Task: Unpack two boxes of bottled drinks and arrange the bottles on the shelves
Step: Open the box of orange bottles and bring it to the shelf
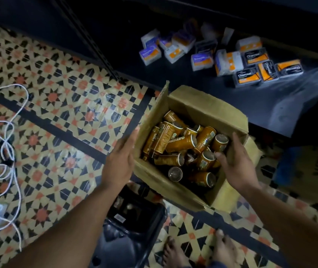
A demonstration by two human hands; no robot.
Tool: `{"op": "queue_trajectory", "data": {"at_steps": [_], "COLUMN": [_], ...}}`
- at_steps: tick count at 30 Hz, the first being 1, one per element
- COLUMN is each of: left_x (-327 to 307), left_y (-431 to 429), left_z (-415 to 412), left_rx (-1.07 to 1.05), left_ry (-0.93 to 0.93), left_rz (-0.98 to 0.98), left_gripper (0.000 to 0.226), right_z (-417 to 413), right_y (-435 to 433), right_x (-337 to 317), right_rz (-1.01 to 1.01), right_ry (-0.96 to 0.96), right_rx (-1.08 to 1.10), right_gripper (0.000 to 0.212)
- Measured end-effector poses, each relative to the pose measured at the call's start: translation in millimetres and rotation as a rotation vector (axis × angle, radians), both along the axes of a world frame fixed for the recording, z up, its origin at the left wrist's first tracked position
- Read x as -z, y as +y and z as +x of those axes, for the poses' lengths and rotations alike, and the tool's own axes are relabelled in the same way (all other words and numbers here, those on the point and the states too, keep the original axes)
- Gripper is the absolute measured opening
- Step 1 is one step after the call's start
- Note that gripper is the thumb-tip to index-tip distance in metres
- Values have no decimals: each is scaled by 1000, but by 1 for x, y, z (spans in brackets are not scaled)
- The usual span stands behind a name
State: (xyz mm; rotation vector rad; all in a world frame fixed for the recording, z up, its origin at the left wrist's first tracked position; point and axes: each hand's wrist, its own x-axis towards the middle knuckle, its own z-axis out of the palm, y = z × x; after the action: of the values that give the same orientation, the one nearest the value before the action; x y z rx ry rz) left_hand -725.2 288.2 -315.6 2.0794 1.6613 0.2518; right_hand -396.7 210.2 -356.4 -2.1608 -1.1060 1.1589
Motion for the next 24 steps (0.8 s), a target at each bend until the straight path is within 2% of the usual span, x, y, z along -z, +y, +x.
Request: {"op": "queue_trajectory", "data": {"at_steps": [3,5,8,11,13,19,22,24], "left_x": [0,-4,-2,9,20,65,86,96], "left_y": [6,7,10,22,31,57,69,75], "left_z": [-2,-1,3,6,9,21,30,31], "left_rx": [-2,-46,-94,-98,-70,51,79,123], "left_ry": [54,130,388,592,646,405,318,302], "left_rz": [32,76,90,17,-41,-343,-357,-300], "left_gripper": [60,66,82,99,100,99,97,100], "right_z": [7,10,11,8,4,-18,-29,-35], "right_y": [-6,-9,-10,-12,-14,-24,-24,-23], "right_x": [0,1,4,6,13,36,49,57], "right_rz": [-9,18,1,17,25,68,96,115], "right_ry": [46,66,77,123,130,-67,-108,-115], "right_rx": [12,3,25,51,75,95,165,219], "right_gripper": [84,84,85,85,84,83,86,88]}}
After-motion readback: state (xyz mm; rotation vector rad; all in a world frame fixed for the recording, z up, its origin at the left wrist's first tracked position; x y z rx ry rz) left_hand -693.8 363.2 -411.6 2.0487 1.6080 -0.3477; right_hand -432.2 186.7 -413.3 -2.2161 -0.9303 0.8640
